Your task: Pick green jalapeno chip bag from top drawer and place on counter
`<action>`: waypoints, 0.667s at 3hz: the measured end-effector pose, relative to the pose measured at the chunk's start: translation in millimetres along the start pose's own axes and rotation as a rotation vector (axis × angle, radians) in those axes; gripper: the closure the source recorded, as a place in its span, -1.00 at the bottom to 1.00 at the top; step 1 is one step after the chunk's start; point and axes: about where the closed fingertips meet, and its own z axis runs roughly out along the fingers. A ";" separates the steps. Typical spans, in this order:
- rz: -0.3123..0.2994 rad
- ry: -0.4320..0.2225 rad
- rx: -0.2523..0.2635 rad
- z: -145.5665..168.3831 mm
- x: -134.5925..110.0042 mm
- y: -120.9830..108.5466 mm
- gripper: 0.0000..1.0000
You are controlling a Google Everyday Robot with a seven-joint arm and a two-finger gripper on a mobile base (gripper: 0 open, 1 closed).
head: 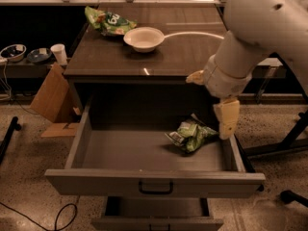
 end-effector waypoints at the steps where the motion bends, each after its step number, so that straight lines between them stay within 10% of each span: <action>1: -0.135 0.026 -0.060 28.5 -5.1 -14.5 -1.00; 2: -0.213 0.005 -0.094 66.7 -13.5 -21.7 -1.00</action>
Offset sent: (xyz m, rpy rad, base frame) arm 0.0354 0.0526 -0.1011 -0.0600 0.0664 0.3189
